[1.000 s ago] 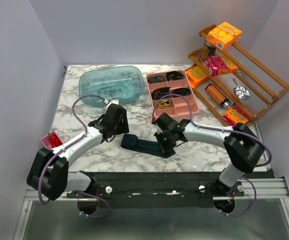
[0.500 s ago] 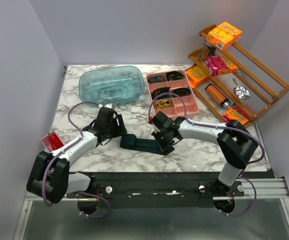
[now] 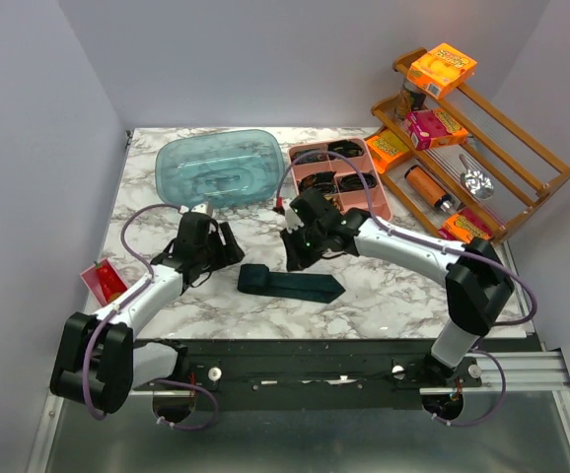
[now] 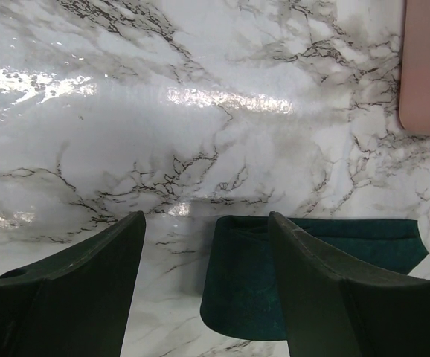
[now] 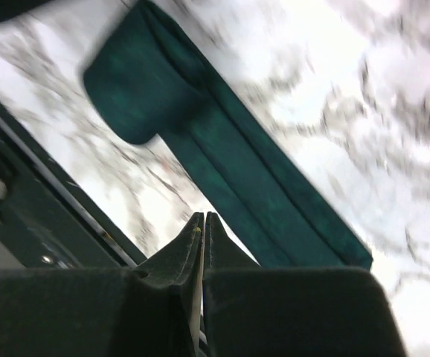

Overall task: Roll the ties
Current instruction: Roll the tie at the center of the board.

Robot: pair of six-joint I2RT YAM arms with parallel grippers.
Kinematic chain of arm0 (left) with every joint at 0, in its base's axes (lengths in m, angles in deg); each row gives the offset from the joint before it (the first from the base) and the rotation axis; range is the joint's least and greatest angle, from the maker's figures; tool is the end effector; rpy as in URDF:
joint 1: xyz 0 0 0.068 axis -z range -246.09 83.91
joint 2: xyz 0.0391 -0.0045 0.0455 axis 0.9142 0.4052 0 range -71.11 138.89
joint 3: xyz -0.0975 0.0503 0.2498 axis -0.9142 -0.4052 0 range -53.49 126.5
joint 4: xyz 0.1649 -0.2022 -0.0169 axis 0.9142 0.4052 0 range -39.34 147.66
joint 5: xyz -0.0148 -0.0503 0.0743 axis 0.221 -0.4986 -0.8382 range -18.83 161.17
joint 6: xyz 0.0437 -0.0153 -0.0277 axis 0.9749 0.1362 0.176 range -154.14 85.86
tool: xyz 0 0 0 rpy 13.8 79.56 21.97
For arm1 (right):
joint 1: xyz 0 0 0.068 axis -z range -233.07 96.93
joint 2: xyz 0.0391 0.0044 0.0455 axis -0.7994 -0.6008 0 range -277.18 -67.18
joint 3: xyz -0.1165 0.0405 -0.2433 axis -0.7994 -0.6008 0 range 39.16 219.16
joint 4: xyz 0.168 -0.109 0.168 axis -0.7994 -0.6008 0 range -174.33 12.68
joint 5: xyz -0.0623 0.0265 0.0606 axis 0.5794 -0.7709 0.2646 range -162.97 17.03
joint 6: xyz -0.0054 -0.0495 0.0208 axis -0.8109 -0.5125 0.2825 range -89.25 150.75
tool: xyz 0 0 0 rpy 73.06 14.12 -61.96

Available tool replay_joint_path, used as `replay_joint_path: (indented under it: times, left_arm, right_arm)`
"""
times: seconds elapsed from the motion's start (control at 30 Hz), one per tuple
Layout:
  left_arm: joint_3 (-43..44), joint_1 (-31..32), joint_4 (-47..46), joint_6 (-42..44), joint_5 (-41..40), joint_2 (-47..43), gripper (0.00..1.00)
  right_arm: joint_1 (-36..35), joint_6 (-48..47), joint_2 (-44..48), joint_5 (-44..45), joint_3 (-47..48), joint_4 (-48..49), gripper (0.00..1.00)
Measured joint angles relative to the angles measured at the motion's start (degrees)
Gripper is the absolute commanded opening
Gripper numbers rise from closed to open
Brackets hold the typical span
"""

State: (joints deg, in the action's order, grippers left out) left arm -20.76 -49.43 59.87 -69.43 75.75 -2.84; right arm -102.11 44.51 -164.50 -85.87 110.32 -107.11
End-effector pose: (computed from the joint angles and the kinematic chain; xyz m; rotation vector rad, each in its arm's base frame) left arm 0.2236 -0.0698 0.1881 -0.3506 2.3875 -0.5274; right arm 0.2304 0.2776 0.2311 -0.8960 2.5134 0.6830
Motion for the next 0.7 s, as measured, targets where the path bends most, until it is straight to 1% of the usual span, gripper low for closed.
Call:
replay_joint_path:
  times: [0.13, 0.33, 0.5, 0.7]
  left_arm:
    - [-2.1, -1.9, -1.8, -0.8, 2.4, -2.5, 0.77]
    - [-6.3, -5.1, -5.4, -2.4, 8.0, -7.1, 0.77]
    - [-9.1, -6.6, -9.7, -4.0, 12.5, -9.0, 0.77]
    - [-12.1, -6.8, -13.9, -5.3, 16.5, -9.3, 0.77]
  right_arm:
    - [-0.2, -0.5, -3.5, -3.8, 6.3, 2.2, 0.1]
    - [-1.7, -0.6, -12.3, -7.4, 13.8, 3.6, 0.1]
    - [-2.6, -0.6, -16.6, -8.4, 15.9, 3.6, 0.1]
    - [-2.7, -0.6, -17.4, -8.5, 15.7, 3.8, 0.1]
